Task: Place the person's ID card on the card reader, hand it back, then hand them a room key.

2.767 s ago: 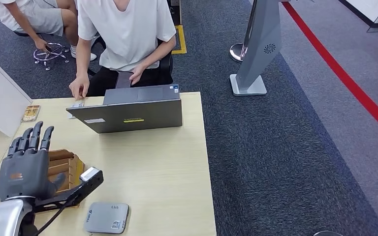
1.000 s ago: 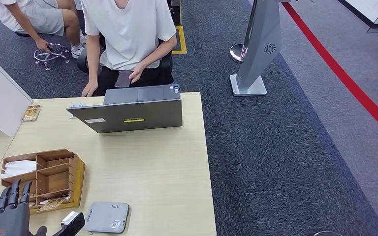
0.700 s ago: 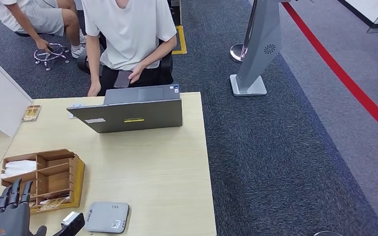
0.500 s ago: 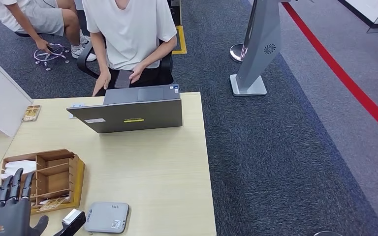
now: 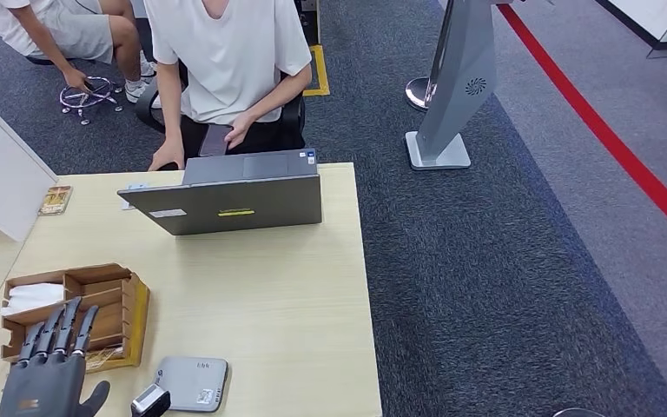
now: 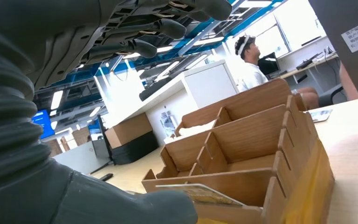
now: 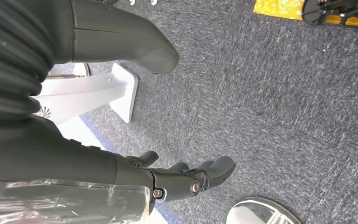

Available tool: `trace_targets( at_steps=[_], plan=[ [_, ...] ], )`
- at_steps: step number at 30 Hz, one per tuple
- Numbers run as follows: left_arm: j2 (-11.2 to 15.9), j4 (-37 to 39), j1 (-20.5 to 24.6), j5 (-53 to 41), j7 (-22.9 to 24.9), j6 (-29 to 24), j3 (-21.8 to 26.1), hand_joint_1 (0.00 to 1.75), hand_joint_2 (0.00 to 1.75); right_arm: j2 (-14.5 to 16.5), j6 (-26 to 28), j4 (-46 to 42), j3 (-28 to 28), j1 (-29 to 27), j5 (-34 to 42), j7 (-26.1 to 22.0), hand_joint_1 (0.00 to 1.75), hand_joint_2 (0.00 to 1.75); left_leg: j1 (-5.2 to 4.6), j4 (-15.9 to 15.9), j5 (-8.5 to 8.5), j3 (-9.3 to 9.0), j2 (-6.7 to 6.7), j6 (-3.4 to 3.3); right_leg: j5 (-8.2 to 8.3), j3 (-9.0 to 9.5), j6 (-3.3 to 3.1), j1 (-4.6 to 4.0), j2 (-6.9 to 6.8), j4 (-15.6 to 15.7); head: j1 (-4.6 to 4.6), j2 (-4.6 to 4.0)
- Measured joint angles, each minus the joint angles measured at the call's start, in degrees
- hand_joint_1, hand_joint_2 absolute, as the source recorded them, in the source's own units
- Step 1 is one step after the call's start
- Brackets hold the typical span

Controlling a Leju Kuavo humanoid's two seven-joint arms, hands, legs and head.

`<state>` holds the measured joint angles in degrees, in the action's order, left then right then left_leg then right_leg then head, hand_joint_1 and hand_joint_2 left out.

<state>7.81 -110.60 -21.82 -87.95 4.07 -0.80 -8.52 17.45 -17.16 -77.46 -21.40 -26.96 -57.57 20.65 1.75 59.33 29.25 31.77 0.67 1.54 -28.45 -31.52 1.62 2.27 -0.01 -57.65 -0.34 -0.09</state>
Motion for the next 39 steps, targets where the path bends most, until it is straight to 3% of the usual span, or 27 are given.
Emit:
trace_targets(
  at_steps=[25,31,39],
  plan=[
    [0.33,2.96,-1.57,0.0,-3.47,-4.08,-0.48,0.0,1.75,-0.01,0.1,0.0,-0.11,-0.13,-1.21,-1.09,0.0,1.75,0.0,0.0,0.0,0.01,0.0,0.0,0.0,0.08,0.0,0.0,-0.01,0.0,0.01,0.0],
    [1.39,4.53,-2.64,0.0,-5.65,-8.94,1.38,0.0,1.75,-0.01,0.33,-0.01,-0.11,-0.39,-0.99,-1.09,0.0,1.75,0.0,0.0,0.0,0.01,0.0,0.0,0.0,0.08,0.0,0.0,-0.01,0.0,0.0,0.0],
    [2.18,9.63,-3.09,0.0,-12.31,-17.28,7.57,0.0,1.75,-0.01,0.94,-0.25,-0.09,-1.17,-0.27,-1.09,0.0,1.75,0.0,-0.01,0.0,0.02,-0.01,0.0,-0.02,0.06,0.02,0.0,-0.01,0.0,0.0,0.0]
  ],
)
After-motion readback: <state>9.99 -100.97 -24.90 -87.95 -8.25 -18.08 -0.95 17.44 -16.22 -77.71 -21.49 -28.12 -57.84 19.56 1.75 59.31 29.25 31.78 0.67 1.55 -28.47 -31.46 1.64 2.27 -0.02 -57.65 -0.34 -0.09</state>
